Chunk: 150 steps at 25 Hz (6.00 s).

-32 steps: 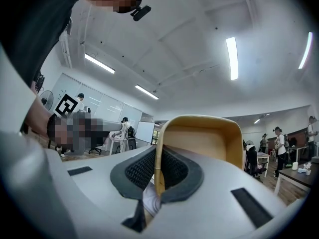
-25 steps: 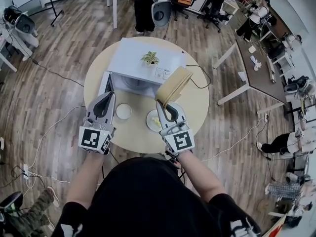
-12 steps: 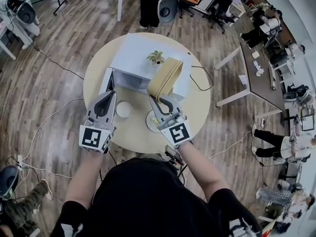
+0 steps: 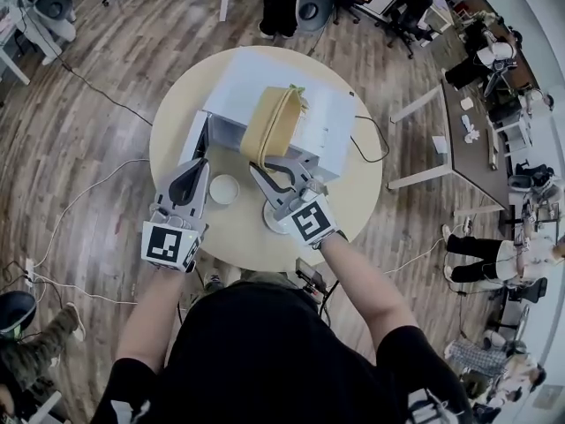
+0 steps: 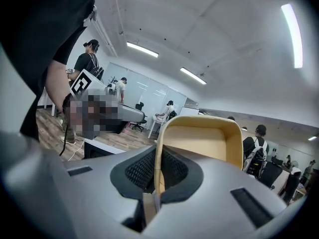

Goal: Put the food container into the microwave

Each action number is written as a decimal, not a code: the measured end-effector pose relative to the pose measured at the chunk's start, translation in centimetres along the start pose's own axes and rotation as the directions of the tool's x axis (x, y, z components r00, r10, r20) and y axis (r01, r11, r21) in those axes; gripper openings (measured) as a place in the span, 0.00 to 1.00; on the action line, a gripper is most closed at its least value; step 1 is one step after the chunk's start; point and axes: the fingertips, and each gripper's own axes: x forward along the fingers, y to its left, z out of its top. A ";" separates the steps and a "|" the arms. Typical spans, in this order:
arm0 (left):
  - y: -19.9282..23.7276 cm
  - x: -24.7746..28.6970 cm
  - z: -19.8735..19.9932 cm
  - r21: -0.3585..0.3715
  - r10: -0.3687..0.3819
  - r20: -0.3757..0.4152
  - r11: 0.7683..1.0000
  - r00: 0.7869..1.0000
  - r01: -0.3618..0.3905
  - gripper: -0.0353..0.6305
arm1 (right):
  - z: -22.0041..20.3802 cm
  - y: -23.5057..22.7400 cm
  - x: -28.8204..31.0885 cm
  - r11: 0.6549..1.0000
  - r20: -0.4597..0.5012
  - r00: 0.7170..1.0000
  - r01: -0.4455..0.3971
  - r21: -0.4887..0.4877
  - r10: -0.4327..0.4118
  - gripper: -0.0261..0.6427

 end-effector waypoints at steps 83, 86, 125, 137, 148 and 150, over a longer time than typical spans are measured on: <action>-4.9 -0.1 -12.0 -0.237 -0.020 -0.260 0.970 0.966 -0.044 0.08 | -33.7 -3.4 12.8 0.981 -0.803 0.595 -0.139 -0.136 -0.027 0.12; -5.0 -0.2 -11.9 -0.239 -0.020 -0.261 0.970 0.965 -0.045 0.08 | -33.0 -3.6 12.9 0.982 -0.780 0.624 -0.109 -0.154 -0.052 0.26; -7.9 -3.2 -0.9 -0.025 -0.178 -0.055 0.984 0.983 0.177 0.08 | -3.5 7.7 -6.0 0.952 -0.209 0.963 0.217 0.215 -0.172 0.06; -7.2 -5.5 4.6 0.023 -0.174 0.050 0.985 0.984 0.173 0.08 | 4.8 4.0 -12.1 0.844 0.084 0.884 0.406 0.349 -0.460 0.06; -6.1 -6.5 6.1 0.010 -0.166 0.078 0.986 0.983 0.166 0.08 | 6.4 3.4 -14.5 0.792 0.143 0.814 0.482 0.375 -0.563 0.06; -6.0 -6.7 6.1 0.007 -0.167 0.078 0.986 0.983 0.167 0.08 | 6.3 3.6 -14.7 0.785 0.139 0.806 0.495 0.372 -0.575 0.06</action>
